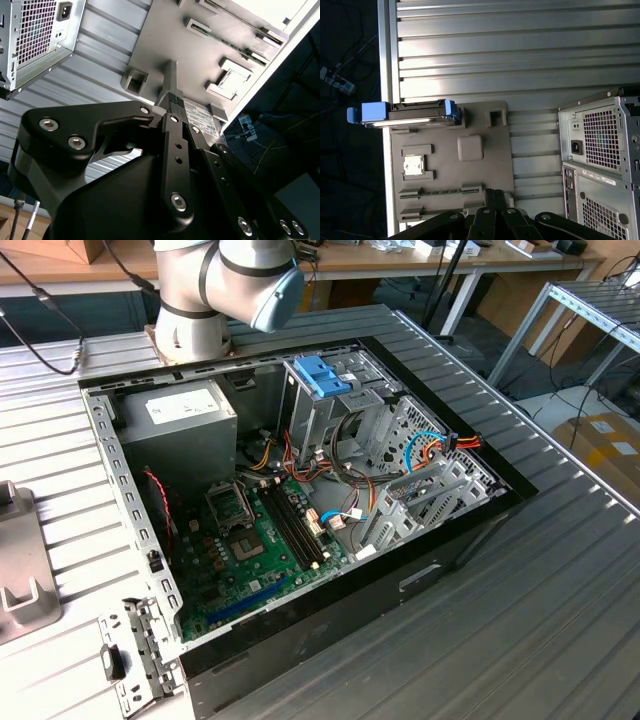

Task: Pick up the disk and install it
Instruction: 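Reach for the disk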

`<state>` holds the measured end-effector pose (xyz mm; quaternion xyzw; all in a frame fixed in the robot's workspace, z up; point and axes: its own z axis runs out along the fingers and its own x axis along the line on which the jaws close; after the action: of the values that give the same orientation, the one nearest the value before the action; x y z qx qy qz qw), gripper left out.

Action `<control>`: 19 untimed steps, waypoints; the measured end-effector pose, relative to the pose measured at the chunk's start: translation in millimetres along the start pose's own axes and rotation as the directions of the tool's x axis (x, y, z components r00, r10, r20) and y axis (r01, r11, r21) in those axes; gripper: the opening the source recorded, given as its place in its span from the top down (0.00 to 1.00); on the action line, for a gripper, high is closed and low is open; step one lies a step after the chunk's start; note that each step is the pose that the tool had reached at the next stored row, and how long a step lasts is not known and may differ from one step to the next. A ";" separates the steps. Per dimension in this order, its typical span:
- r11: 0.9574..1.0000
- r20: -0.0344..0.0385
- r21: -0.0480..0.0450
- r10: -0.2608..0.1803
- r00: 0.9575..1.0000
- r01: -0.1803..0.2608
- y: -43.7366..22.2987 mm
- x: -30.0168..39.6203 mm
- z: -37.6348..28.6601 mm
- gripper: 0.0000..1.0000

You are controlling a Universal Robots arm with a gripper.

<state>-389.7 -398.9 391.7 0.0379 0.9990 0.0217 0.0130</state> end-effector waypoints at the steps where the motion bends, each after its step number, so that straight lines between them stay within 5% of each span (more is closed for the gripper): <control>1: 1.000 0.000 0.000 0.000 1.000 0.000 0.0 0.5 0.0 0.90; 19: 1.000 0.000 0.000 0.000 1.000 0.000 -1.1 14.3 -0.2 0.90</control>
<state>-404.0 -399.0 391.5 0.0379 0.9990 0.0217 0.0131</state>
